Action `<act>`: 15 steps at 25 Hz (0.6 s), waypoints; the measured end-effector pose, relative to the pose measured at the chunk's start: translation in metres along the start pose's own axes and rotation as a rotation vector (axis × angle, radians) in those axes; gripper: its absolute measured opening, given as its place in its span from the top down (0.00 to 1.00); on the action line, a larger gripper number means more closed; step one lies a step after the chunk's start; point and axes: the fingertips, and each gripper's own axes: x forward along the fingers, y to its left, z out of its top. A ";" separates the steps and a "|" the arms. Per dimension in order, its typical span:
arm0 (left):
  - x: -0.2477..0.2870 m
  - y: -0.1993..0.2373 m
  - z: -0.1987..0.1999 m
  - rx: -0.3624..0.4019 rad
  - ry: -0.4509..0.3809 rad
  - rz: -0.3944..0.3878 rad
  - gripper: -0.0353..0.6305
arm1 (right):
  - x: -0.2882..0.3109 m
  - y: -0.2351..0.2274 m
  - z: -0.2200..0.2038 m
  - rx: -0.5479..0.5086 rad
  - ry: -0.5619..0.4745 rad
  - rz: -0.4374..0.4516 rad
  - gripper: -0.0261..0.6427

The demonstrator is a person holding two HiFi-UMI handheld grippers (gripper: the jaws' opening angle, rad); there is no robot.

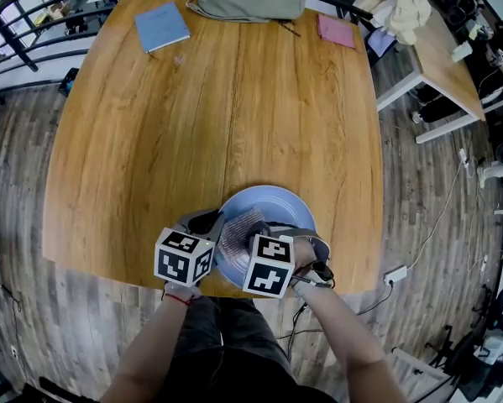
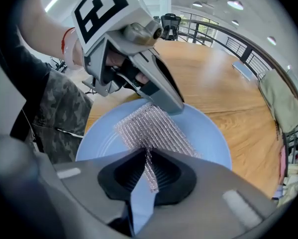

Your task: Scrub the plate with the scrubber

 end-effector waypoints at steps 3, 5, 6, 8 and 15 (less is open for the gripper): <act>-0.003 0.005 0.002 -0.009 -0.005 0.007 0.93 | -0.001 -0.014 0.002 -0.032 0.002 -0.051 0.88; -0.004 0.007 0.003 -0.015 -0.008 0.011 0.93 | -0.001 -0.023 0.004 -0.051 0.006 -0.075 0.88; -0.004 0.007 0.003 -0.016 -0.007 0.010 0.93 | -0.002 -0.028 0.004 -0.065 0.013 -0.095 0.88; -0.004 0.008 0.003 -0.016 -0.006 0.009 0.93 | -0.002 -0.040 0.002 -0.077 0.026 -0.131 0.88; -0.003 0.008 0.004 -0.003 -0.012 0.023 0.93 | -0.007 -0.056 -0.013 -0.030 0.021 -0.206 0.88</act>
